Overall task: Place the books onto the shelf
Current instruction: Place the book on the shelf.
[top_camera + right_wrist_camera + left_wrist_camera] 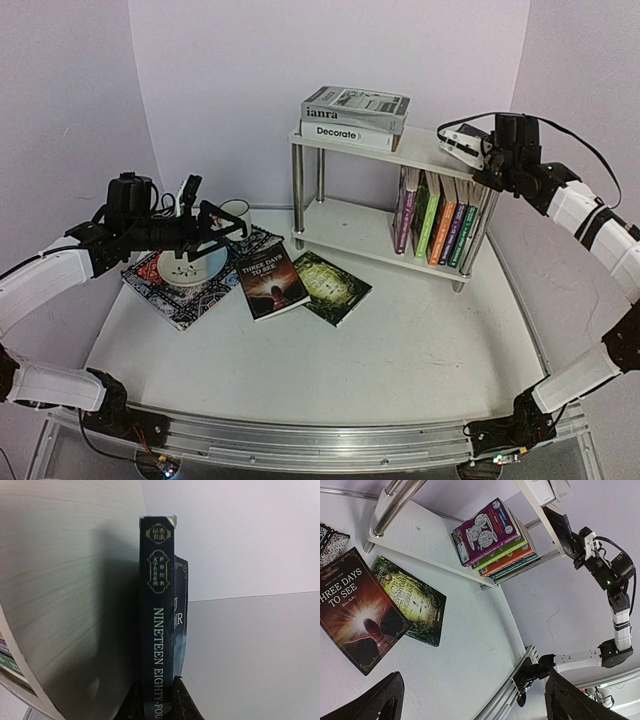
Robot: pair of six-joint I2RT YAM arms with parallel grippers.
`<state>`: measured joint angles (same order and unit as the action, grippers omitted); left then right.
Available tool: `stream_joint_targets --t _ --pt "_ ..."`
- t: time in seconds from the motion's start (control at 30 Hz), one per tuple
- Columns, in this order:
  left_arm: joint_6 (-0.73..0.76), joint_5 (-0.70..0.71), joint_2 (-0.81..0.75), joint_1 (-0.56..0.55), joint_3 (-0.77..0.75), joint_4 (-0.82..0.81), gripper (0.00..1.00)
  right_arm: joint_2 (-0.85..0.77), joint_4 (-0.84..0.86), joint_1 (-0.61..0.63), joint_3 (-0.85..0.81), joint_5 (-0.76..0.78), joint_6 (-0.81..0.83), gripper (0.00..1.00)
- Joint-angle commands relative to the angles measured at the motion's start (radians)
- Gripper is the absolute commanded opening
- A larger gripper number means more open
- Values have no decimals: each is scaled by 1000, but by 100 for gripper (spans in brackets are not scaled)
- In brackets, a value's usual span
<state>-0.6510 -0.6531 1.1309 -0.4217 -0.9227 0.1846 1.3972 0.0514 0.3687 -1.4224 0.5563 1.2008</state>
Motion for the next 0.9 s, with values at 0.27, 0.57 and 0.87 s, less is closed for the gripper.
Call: stream_joint_targets --t 0.27,0.57,0.87 --pt "61 1 -17 4 -77 15 99 -14 24 10 -56 -139 40 0" --pt "72 -1 13 4 -106 18 99 11 16 10 -47 -154 67 0" --pt "81 5 13 4 -100 18 100 24 18 13 -57 -248 69 0"
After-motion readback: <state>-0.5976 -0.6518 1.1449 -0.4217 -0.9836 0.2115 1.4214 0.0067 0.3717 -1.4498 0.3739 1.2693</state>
